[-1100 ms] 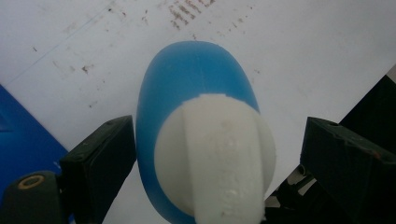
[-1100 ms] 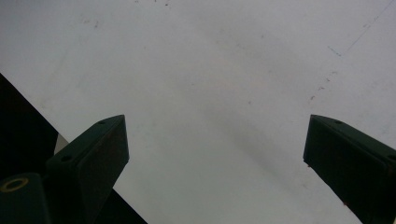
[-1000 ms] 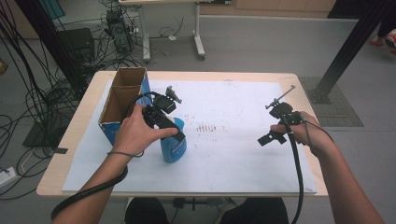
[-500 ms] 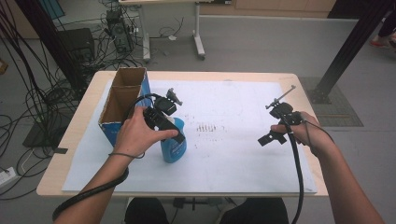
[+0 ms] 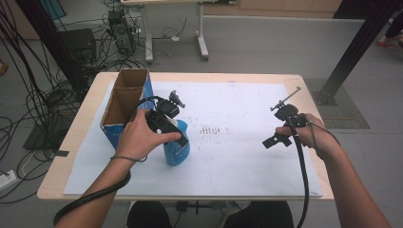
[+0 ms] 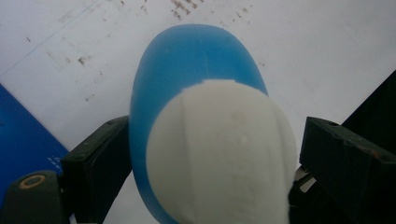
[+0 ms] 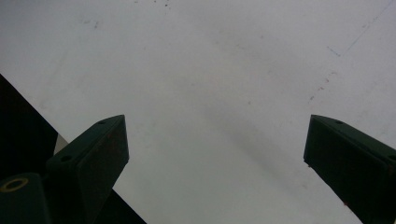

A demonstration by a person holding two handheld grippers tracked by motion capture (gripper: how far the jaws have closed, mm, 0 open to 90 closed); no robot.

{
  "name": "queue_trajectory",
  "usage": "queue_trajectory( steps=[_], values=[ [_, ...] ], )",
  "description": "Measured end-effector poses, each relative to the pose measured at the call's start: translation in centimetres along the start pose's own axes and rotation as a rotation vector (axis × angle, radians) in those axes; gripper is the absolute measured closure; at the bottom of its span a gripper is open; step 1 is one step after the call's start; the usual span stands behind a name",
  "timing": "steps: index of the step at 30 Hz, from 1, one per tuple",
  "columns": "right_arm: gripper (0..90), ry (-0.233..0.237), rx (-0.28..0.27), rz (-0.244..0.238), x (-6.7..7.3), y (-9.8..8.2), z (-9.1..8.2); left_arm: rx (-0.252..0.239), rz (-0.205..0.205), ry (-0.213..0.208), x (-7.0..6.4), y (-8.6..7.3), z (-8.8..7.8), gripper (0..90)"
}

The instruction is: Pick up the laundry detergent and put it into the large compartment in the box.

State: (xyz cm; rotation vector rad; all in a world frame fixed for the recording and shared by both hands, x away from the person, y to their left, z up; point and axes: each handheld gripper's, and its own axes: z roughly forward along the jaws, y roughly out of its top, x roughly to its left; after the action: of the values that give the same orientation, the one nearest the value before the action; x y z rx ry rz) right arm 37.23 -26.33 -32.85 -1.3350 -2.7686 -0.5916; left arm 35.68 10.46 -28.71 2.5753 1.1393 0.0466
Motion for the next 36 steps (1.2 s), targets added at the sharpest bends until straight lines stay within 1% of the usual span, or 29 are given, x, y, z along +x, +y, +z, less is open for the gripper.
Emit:
queue_trajectory(
  steps=[9,36],
  values=[
    [6.4,-0.002,-0.001,0.000,0.00,-0.04,-0.10,-0.006,-0.005,-0.001,-0.02,-0.02,-0.10,11.3],
    [6.4,-0.002,0.001,-0.004,0.02,-0.08,-0.20,-0.006,-0.002,0.000,-0.07,0.01,-0.25,11.3]
  ],
)
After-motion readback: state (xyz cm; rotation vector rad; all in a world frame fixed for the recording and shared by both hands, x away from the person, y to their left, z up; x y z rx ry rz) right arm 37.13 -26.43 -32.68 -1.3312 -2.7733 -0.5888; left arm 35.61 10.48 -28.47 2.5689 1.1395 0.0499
